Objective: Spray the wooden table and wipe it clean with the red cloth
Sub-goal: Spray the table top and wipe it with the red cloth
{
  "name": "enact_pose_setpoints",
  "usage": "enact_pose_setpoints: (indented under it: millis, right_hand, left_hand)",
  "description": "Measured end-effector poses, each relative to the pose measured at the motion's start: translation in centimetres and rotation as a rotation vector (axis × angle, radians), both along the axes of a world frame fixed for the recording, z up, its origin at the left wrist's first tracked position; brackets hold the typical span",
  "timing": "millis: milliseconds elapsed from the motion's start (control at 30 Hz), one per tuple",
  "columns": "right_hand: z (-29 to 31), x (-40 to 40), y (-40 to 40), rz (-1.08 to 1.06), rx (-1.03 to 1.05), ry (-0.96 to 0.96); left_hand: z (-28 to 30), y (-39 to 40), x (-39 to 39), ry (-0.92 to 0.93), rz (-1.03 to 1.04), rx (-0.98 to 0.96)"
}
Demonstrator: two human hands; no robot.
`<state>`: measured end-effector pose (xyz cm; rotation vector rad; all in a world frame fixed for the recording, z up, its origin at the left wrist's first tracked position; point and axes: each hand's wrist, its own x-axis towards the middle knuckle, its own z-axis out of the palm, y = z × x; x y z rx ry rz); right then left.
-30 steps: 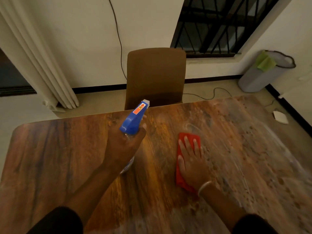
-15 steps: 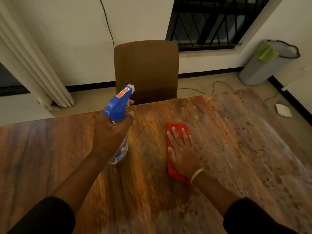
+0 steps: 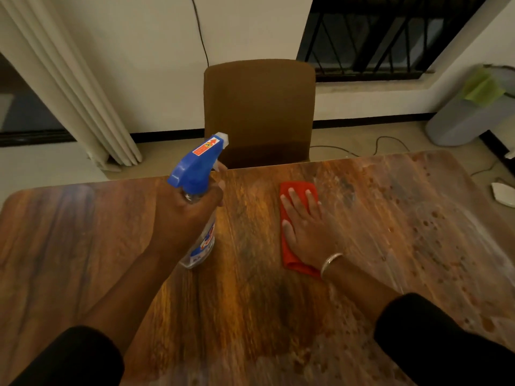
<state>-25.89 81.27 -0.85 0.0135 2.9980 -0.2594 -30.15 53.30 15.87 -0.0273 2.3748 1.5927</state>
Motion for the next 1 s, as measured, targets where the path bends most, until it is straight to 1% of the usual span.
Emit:
enact_pose_setpoints:
  millis: [67,133,200,267,367,433,500,567,633,700,767,900,967,1000]
  right_hand:
    - [0.2,-4.0,-0.2,-0.11,-0.009,-0.002]
    - [0.4,-7.9,-1.8,-0.175,-0.036,-0.004]
    - [0.6,-10.4,-4.0,-0.131,-0.045,-0.009]
    - [0.8,-10.7,-6.2,-0.003,-0.03,-0.005]
    - [0.7,-6.6,-7.1,0.196,-0.036,0.024]
    - [0.3,-2.7,-4.7,0.21,-0.042,0.038]
    - [0.1,0.1,-0.1,0.096,-0.019,0.034]
    - [0.4,1.0,4.0,-0.06,-0.001,0.018]
    - [0.7,0.1,5.4,-0.187,-0.011,0.011]
    - [0.8,-1.0,4.2,-0.222,-0.003,0.026]
    - [0.6,-0.2,2.5,-0.175,-0.025,0.029]
    - [-0.1,7.9,0.4,0.132,-0.066,0.085]
    - [-0.3,11.6,1.8,0.207,-0.081,0.09]
    - [-0.3,12.9,3.1,0.208,-0.062,0.085]
  left_hand:
    - [-0.5,0.1,0.6,0.057,0.019,-0.007]
    - [-0.8,0.2,0.8,0.095,0.043,0.005]
    - [-0.9,0.4,0.7,0.103,0.053,0.008]
    - [-1.3,0.5,0.8,0.095,0.057,0.008]
    - [-1.7,0.4,0.8,0.082,0.082,0.018]
    - [-1.6,0.2,0.5,0.059,0.111,0.035]
    - [-1.5,0.3,0.6,0.029,0.134,0.038]
    - [-1.6,0.8,0.8,0.053,0.135,0.014]
    - [-1.5,2.0,1.4,0.052,0.103,-0.019]
    - [-1.6,3.2,1.9,0.041,0.07,-0.036]
    - [-1.6,4.9,2.6,0.017,0.085,-0.03]
    - [-1.3,8.2,4.3,0.055,0.112,-0.01]
    - [-1.3,9.6,4.5,0.081,0.056,-0.025]
    - [-1.4,10.2,4.5,0.091,0.023,-0.031]
